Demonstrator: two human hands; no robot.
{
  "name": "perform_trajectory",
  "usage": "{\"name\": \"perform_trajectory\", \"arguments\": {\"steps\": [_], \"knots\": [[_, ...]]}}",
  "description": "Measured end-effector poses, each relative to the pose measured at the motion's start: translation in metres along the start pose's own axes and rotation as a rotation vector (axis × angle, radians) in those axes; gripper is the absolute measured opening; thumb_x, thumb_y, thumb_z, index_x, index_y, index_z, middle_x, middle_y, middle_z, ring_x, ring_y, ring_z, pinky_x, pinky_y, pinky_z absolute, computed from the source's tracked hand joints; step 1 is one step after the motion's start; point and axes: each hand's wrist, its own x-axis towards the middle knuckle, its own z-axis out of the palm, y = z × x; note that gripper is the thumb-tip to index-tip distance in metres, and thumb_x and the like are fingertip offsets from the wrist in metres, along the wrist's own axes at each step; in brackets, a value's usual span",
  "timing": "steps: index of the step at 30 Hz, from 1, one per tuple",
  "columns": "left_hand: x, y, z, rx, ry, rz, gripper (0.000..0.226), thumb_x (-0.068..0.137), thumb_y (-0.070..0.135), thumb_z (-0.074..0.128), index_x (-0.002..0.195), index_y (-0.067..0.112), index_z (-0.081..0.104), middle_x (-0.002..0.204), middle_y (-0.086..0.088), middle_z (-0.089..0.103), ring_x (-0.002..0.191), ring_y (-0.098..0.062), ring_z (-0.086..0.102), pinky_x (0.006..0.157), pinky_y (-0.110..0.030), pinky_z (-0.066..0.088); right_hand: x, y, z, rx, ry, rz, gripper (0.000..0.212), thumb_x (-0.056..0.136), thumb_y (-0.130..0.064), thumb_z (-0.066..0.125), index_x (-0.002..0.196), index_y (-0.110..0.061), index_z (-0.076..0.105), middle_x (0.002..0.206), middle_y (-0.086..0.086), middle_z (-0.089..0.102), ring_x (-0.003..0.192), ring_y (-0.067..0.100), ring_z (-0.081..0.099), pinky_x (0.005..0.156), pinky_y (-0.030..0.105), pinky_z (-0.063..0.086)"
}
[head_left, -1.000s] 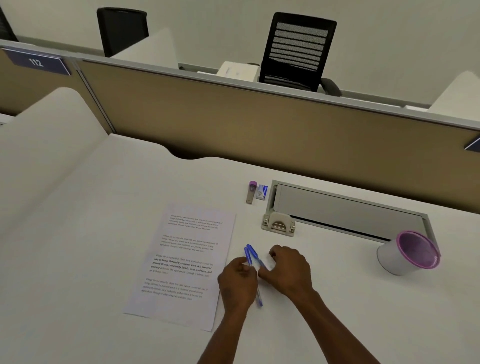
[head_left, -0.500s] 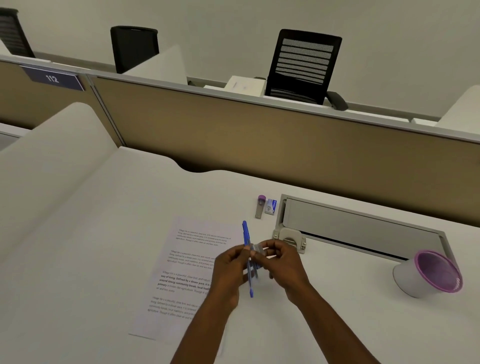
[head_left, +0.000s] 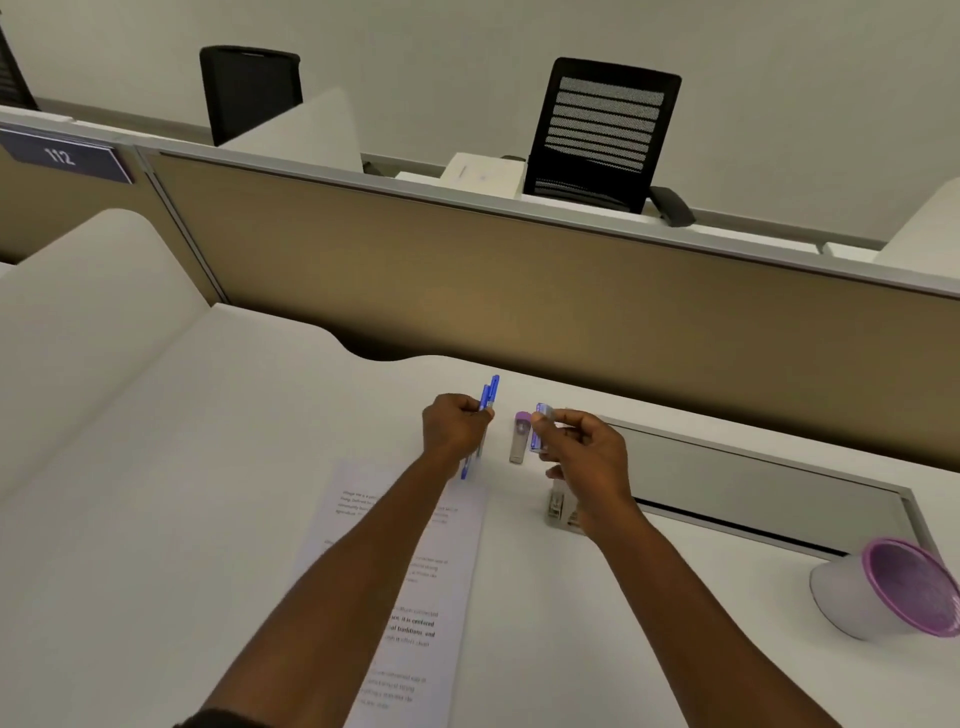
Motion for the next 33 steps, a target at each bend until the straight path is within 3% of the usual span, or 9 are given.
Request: {"name": "perform_trajectory", "arguments": {"steps": [5, 11, 18, 22, 28, 33], "knots": [[0.023, -0.006, 0.034, 0.197, 0.001, -0.013, 0.031, 0.083, 0.036, 0.076, 0.099, 0.010, 0.073, 0.097, -0.006, 0.073, 0.083, -0.019, 0.066, 0.080, -0.028, 0.053, -0.001, 0.013, -0.022, -0.004, 0.017, 0.018, 0.032, 0.074, -0.038, 0.081, 0.100, -0.023, 0.070, 0.082, 0.003, 0.075, 0.072, 0.017, 0.072, 0.061, 0.027, 0.058], [0.026, -0.002, 0.043, 0.361, 0.055, 0.056, 0.039, 0.079, 0.046, 0.077, 0.092, 0.010, 0.073, 0.088, -0.004, 0.074, 0.071, -0.015, 0.061, 0.066, -0.024, 0.044, -0.003, 0.019, -0.039, -0.032, 0.030, 0.006, 0.031, 0.076, -0.038, 0.079, 0.102, -0.024, 0.070, 0.083, 0.002, 0.075, 0.074, 0.018, 0.073, 0.063, 0.030, 0.059], [0.035, -0.001, 0.035, 0.277, 0.078, 0.090, 0.031, 0.088, 0.029, 0.071, 0.106, 0.003, 0.073, 0.106, -0.011, 0.074, 0.099, -0.024, 0.069, 0.089, -0.029, 0.053, -0.010, 0.018, -0.035, -0.012, 0.013, 0.009, 0.037, 0.069, -0.047, 0.077, 0.099, -0.027, 0.070, 0.082, -0.003, 0.074, 0.073, 0.012, 0.072, 0.058, 0.023, 0.057], [0.033, -0.003, 0.034, 0.275, 0.089, 0.100, 0.032, 0.089, 0.030, 0.070, 0.108, 0.004, 0.072, 0.106, -0.010, 0.073, 0.099, -0.024, 0.069, 0.088, -0.029, 0.052, -0.011, 0.020, -0.034, -0.016, -0.001, 0.001, 0.046, 0.061, -0.054, 0.075, 0.098, -0.028, 0.070, 0.080, -0.006, 0.074, 0.073, 0.012, 0.073, 0.060, 0.025, 0.058], [0.029, -0.012, 0.034, 0.320, -0.002, 0.149, 0.027, 0.093, 0.023, 0.064, 0.106, 0.001, 0.073, 0.103, -0.014, 0.073, 0.096, -0.026, 0.069, 0.085, -0.029, 0.053, -0.010, 0.025, -0.028, -0.014, -0.003, 0.016, 0.036, 0.068, -0.048, 0.077, 0.097, -0.029, 0.071, 0.079, -0.007, 0.074, 0.071, 0.008, 0.071, 0.053, 0.015, 0.052], [0.024, -0.010, 0.032, 0.230, -0.003, 0.134, 0.026, 0.094, 0.021, 0.063, 0.108, 0.001, 0.073, 0.104, -0.014, 0.073, 0.097, -0.026, 0.069, 0.087, -0.029, 0.053, -0.006, 0.029, -0.020, -0.036, -0.014, 0.040, 0.032, 0.073, -0.044, 0.078, 0.099, -0.028, 0.071, 0.082, -0.004, 0.075, 0.072, 0.011, 0.073, 0.058, 0.021, 0.056]]}}
